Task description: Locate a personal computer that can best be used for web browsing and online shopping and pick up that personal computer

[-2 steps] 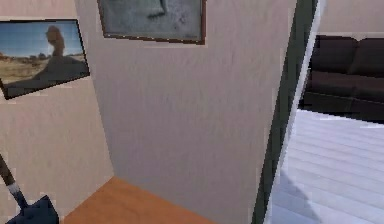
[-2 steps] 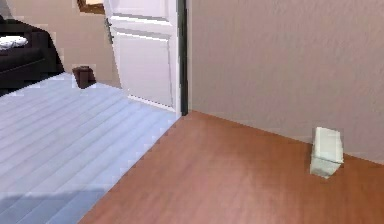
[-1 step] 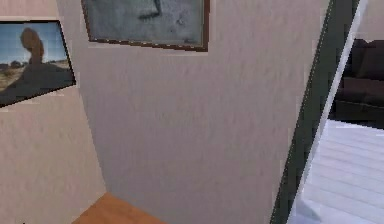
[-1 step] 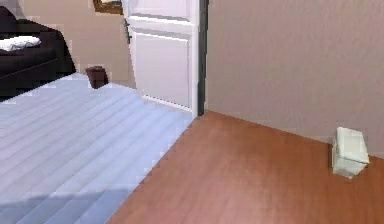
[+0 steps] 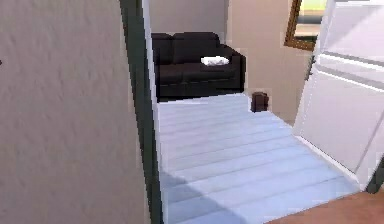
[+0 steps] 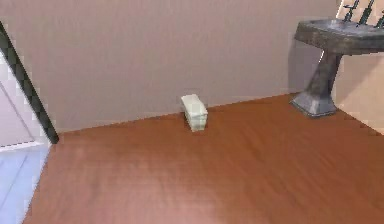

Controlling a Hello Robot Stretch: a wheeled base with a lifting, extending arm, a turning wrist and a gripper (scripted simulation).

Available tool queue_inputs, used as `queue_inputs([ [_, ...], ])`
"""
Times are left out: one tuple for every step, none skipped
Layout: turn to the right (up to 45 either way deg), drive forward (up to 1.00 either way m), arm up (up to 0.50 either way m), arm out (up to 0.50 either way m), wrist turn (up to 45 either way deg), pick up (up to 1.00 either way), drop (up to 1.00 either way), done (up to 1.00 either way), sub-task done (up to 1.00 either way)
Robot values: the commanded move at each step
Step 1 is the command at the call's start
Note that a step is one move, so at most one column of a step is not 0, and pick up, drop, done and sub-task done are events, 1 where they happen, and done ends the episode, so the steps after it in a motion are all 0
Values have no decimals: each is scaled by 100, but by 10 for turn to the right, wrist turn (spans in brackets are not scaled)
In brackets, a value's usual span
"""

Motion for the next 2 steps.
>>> queue_inputs([
  [390,0,0,0,0,0,0,0,0],
  [0,85,0,0,0,0,0,0,0],
])
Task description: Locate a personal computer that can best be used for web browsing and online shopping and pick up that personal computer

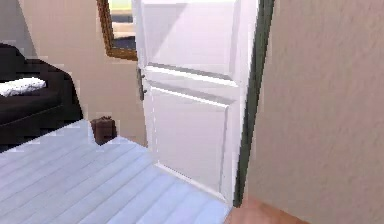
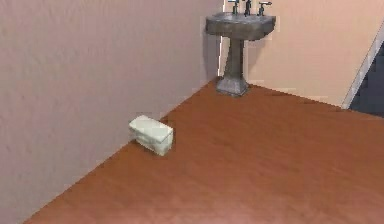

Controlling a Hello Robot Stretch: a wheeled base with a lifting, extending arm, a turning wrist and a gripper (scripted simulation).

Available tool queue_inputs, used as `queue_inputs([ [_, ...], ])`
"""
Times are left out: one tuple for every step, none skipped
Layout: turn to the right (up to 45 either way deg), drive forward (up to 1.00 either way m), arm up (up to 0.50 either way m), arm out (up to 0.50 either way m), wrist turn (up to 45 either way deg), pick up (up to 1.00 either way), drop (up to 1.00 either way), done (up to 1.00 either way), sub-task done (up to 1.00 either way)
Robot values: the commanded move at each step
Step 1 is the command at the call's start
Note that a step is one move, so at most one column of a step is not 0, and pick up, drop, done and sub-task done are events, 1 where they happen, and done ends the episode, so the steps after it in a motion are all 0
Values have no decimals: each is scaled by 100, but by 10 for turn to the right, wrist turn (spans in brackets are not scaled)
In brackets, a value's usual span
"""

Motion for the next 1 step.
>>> queue_inputs([
  [-450,0,0,0,0,0,0,0,0],
])
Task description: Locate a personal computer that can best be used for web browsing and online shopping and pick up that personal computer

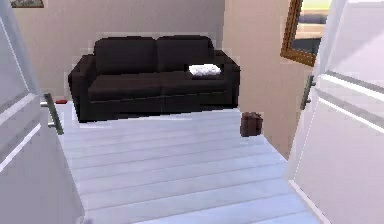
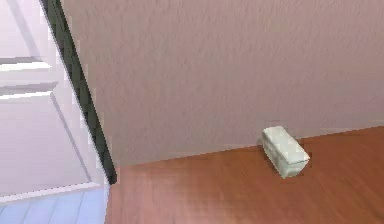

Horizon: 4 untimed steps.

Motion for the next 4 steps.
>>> queue_inputs([
  [-90,0,0,0,0,0,0,0,0],
  [0,100,0,0,0,0,0,0,0],
  [-60,0,0,0,0,0,0,0,0],
  [0,45,0,0,0,0,0,0,0],
])
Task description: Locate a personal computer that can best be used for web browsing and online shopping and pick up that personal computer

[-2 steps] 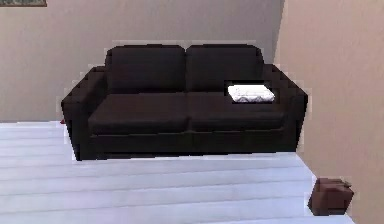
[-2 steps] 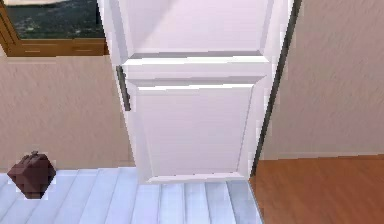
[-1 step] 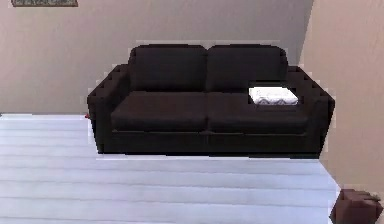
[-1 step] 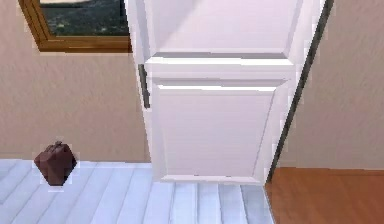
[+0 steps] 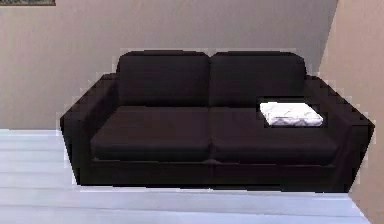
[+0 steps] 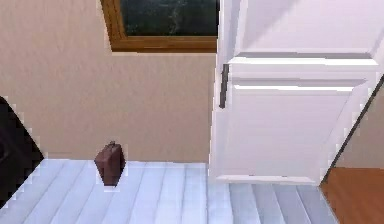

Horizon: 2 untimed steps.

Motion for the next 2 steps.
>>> queue_inputs([
  [-390,0,0,0,0,0,0,0,0],
  [0,55,0,0,0,0,0,0,0],
])
